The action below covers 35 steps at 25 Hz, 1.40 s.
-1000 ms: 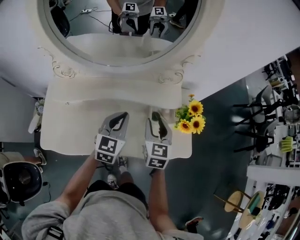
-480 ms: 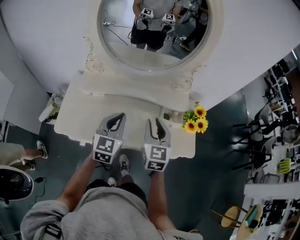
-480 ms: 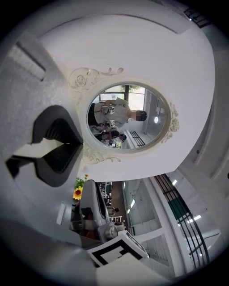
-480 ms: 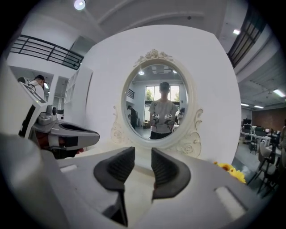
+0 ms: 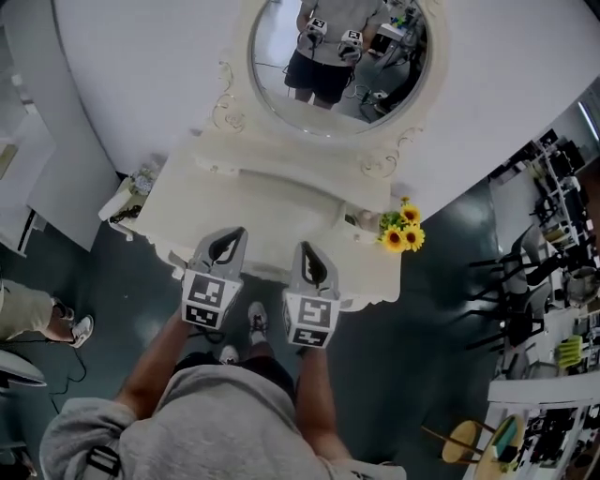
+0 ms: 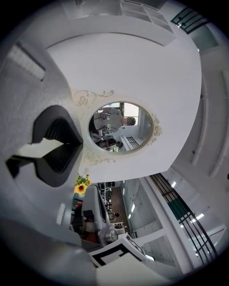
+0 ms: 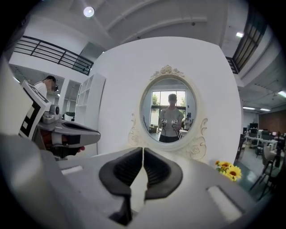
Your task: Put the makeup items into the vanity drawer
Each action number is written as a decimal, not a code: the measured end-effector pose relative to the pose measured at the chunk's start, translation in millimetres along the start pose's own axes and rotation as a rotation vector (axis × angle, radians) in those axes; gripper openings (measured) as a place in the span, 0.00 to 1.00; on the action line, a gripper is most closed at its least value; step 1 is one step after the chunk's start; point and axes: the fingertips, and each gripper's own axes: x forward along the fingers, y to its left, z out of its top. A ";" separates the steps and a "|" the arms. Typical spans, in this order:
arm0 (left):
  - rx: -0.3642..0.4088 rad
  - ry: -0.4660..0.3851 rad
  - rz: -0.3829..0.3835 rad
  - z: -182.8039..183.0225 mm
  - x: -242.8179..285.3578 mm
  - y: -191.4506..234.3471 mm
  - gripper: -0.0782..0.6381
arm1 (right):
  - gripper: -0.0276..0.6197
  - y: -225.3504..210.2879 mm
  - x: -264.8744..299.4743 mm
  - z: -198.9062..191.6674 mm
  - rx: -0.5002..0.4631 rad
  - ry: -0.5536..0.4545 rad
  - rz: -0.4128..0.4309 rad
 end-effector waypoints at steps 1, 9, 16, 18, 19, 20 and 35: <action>0.004 -0.004 0.001 0.7 -8.7 -1.3 0.12 | 0.06 6.3 -6.9 0.6 -0.003 -0.005 0.005; 0.013 -0.009 0.008 -3.3 -55.1 -12.1 0.12 | 0.05 35.2 -45.0 -5.7 -0.009 -0.012 0.019; 0.018 -0.012 0.006 -3.5 -71.1 -18.4 0.12 | 0.05 36.2 -61.2 -4.2 -0.019 -0.024 -0.008; 0.019 -0.013 0.004 -4.1 -72.8 -19.6 0.12 | 0.05 35.4 -63.6 -5.0 -0.017 -0.025 -0.013; 0.020 -0.014 0.004 -4.4 -73.3 -20.5 0.12 | 0.05 35.4 -64.5 -5.2 -0.016 -0.027 -0.011; 0.020 -0.014 0.003 -4.6 -73.5 -21.3 0.12 | 0.05 35.7 -65.2 -4.4 -0.016 -0.030 -0.008; 0.022 -0.008 -0.002 -8.0 -79.2 -21.8 0.12 | 0.05 40.5 -69.3 -8.6 -0.008 -0.026 -0.013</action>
